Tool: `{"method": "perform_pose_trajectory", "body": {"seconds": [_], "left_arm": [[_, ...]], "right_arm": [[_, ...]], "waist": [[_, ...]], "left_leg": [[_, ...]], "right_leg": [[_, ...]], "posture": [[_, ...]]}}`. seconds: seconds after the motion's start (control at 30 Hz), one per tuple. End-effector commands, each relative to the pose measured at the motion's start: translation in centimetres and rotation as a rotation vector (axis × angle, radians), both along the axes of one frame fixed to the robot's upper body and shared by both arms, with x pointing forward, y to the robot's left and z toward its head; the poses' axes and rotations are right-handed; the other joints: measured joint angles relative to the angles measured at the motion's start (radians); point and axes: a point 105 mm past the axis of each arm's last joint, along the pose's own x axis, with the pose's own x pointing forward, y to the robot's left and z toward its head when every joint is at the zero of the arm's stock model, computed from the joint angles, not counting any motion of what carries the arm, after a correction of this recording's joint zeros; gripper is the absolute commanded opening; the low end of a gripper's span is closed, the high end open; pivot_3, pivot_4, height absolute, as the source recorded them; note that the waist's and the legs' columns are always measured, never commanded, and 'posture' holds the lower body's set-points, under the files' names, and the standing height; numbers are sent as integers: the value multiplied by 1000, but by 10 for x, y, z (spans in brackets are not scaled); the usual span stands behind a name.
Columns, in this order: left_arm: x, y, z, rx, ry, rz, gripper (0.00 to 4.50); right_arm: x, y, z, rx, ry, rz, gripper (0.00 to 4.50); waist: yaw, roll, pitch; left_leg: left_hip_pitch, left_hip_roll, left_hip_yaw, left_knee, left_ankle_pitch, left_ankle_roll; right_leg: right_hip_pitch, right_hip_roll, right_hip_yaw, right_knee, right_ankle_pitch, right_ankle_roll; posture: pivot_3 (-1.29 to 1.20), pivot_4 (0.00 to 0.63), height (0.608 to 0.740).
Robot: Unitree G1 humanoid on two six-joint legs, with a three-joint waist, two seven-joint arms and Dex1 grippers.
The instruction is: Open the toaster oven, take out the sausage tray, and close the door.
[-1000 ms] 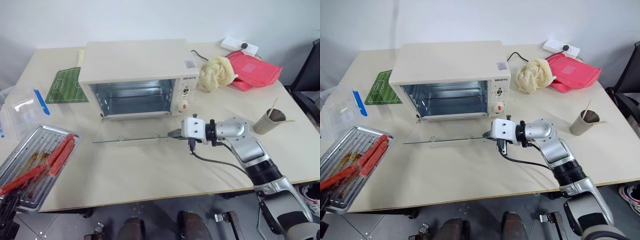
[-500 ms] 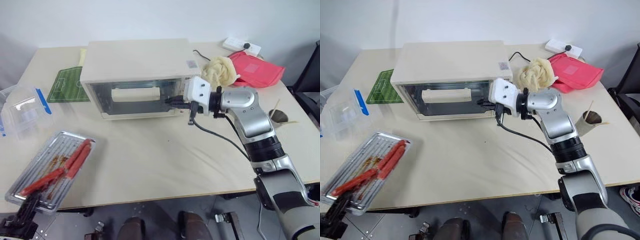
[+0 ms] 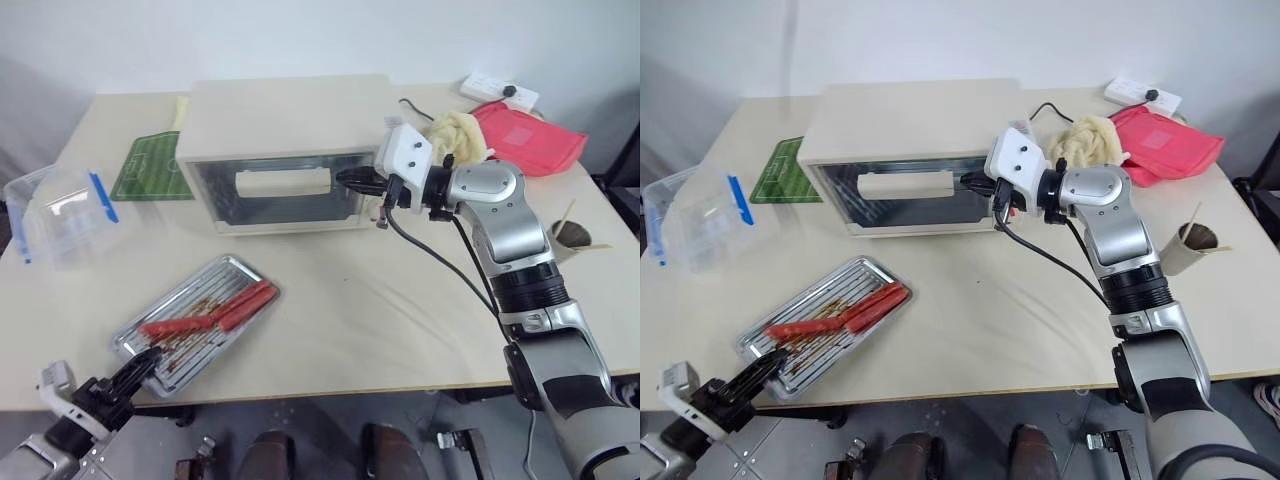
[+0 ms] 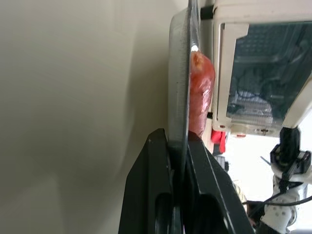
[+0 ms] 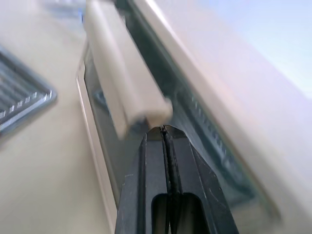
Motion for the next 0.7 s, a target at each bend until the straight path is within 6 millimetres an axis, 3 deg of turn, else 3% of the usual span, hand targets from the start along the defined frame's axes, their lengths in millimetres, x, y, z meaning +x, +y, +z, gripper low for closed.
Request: {"method": "perform_pose_trajectory", "body": {"seconds": [0.03,0.13,0.27,0.5,0.7], "left_arm": [[15,-26,2,1,4,-159,0],[21,-29,4,12,8,-212,0],[36,-32,10,28,-3,-269,0],[55,-37,28,44,-56,-319,0],[49,-35,28,43,-59,-304,0]], "right_arm": [[-8,7,31,55,-89,20,42],[-17,4,33,51,-61,41,42],[-32,-4,20,-2,12,76,42],[-36,-10,8,-27,45,51,42],[-38,-9,3,-37,64,59,42]], "waist": [[7,2,1],[25,5,3],[52,6,3],[85,7,3],[94,7,3]], "left_leg": [[-1,-1,0,0,2,0],[-2,-2,-2,-2,6,1],[-4,-8,-7,-4,10,3],[-7,-15,-17,-17,26,-1],[-11,-15,-20,-18,28,-1]], "right_leg": [[0,0,-1,0,1,-1],[0,-2,-2,0,6,-5],[-1,-2,-3,-1,7,-6],[0,-4,-5,-6,12,-6],[-2,-4,-8,-9,14,-6]], "posture": [[0,150,740],[0,150,740],[0,150,740],[0,150,740],[0,150,740]]}}
